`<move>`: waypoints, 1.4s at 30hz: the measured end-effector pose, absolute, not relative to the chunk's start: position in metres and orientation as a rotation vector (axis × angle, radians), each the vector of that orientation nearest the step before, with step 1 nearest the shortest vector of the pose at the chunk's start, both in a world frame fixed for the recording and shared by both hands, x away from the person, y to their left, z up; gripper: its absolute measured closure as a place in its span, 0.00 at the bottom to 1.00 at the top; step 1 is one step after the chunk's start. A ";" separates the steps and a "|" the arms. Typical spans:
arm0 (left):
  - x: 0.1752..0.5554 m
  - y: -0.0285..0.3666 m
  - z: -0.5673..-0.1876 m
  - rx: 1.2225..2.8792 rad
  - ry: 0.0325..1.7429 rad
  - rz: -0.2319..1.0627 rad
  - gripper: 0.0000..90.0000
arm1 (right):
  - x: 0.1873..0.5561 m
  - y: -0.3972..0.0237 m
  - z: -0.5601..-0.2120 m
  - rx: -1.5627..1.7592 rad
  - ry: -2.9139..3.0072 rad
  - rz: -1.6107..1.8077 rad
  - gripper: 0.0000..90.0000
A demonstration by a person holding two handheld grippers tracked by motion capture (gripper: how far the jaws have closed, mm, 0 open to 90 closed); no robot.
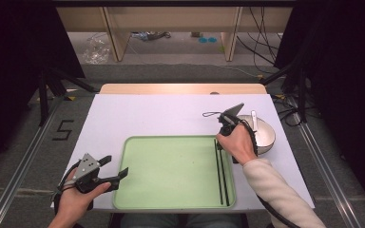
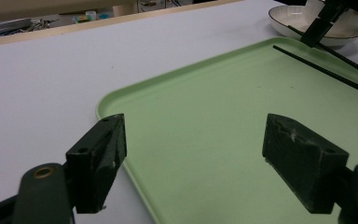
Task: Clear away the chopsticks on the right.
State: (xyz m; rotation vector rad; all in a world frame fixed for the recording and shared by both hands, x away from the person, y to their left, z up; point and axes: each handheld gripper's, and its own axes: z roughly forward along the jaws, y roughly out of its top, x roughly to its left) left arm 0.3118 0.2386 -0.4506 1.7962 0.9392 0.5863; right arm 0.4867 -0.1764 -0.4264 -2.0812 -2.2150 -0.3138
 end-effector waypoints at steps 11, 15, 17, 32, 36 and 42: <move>0.313 0.239 -0.451 1.797 0.928 0.589 0.24 | 0.490 -0.175 -0.444 -2.092 -2.239 -0.292 0.94; 0.312 0.239 -0.451 1.798 0.936 0.586 0.24 | 0.488 -0.177 -0.442 -2.077 -2.242 -0.304 0.91; 0.312 0.239 -0.451 1.796 0.940 0.582 0.24 | 0.484 -0.180 -0.438 -2.050 -2.290 -0.381 0.88; 0.311 0.237 -0.451 1.788 0.948 0.580 0.24 | 0.416 -0.218 -0.418 -1.601 -2.645 -1.270 0.66; 0.311 0.238 -0.450 1.792 0.942 0.587 0.23 | 0.396 -0.227 -0.417 -1.530 -2.668 -1.389 0.62; 0.311 0.238 -0.450 1.790 0.949 0.588 0.23 | 0.374 -0.237 -0.417 -1.448 -2.725 -1.535 0.55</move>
